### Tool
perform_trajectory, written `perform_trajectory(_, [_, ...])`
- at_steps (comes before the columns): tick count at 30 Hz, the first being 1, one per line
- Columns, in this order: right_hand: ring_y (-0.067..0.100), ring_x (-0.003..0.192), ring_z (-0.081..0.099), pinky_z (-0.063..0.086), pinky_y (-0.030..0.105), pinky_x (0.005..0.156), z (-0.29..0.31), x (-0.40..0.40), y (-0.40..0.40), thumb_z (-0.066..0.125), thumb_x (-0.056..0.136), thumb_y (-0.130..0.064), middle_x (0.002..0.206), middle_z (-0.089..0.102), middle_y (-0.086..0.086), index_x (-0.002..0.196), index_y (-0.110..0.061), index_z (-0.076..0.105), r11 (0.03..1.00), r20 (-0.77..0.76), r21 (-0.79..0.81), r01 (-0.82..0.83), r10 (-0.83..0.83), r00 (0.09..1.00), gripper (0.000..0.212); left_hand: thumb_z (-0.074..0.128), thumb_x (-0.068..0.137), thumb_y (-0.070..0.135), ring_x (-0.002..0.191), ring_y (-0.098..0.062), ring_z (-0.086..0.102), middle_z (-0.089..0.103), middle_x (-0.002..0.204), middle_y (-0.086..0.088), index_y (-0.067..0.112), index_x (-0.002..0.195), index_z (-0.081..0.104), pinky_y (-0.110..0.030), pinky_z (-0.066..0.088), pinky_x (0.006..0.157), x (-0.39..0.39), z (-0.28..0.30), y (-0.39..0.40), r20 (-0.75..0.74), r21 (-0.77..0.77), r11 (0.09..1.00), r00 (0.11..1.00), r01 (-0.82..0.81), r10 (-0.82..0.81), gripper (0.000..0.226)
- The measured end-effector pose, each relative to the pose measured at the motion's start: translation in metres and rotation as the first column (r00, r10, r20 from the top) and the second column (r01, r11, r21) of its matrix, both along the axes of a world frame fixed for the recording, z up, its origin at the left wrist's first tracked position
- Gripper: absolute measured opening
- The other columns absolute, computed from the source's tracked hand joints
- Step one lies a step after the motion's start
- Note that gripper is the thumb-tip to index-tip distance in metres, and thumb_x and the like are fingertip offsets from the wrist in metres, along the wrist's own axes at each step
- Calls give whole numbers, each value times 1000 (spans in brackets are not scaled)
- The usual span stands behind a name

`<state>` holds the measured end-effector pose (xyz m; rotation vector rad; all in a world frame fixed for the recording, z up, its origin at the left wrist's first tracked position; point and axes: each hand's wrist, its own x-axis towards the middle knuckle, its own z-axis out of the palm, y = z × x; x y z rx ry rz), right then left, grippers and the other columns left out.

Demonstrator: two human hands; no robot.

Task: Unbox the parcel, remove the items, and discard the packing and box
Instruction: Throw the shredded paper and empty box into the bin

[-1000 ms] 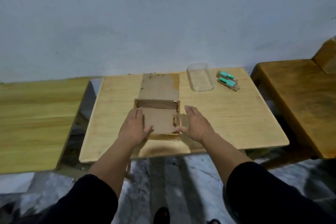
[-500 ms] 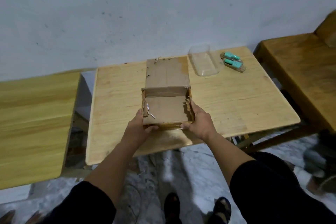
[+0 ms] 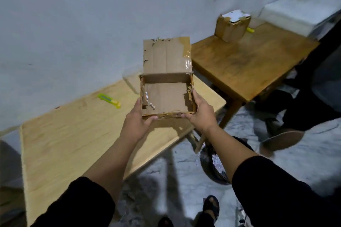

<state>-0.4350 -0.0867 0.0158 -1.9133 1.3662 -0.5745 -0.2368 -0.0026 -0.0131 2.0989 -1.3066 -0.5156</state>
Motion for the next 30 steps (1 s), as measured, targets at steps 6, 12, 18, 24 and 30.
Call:
perform_trajectory(6, [21, 138, 34, 27, 33, 116, -9, -120, -7, 78, 72, -18, 152, 32, 2, 148, -17, 19, 950, -38, 19, 310, -309, 950, 96, 70, 77, 46, 126, -31, 47, 48, 141, -12, 15, 146, 19, -37, 40, 105, -104, -10, -72, -12, 29, 951, 952, 307, -306, 92])
perform_trajectory(12, [23, 135, 38, 32, 34, 114, -42, -219, 16, 80, 70, -21, 149, 38, 5, 147, -19, 21, 836, -90, 78, 543, -537, 839, 97, 72, 75, 43, 121, -29, 53, 54, 137, -9, 20, 144, 22, -38, 43, 103, -201, -39, -106, -58, 76, 823, 827, 562, -559, 88])
perform_trajectory(18, [21, 135, 39, 32, 32, 113, -87, -277, 23, 80, 70, -23, 149, 38, 4, 147, -19, 20, 739, -129, 210, 640, -628, 767, 98, 71, 75, 41, 122, -29, 53, 56, 134, -9, 19, 143, 26, -41, 42, 104, -265, -77, -126, -125, 200, 705, 732, 680, -670, 84])
perform_trajectory(24, [21, 132, 42, 34, 32, 112, -132, -311, 3, 81, 69, -21, 147, 41, 3, 147, -19, 20, 693, -180, 293, 658, -636, 750, 99, 76, 73, 24, 112, -30, 58, 62, 118, -10, 14, 129, 38, -31, 44, 89, -304, -118, -153, -213, 272, 641, 694, 718, -687, 69])
perform_trajectory(30, [24, 144, 17, 21, 29, 113, -164, -334, -35, 72, 79, -29, 159, 5, 6, 149, -21, 2, 774, -339, 401, 490, -372, 864, 99, 65, 85, 27, 139, -29, 28, 24, 153, -12, 8, 147, 14, -36, 29, 109, -341, -148, -181, -173, 443, 564, 684, 697, -709, 81])
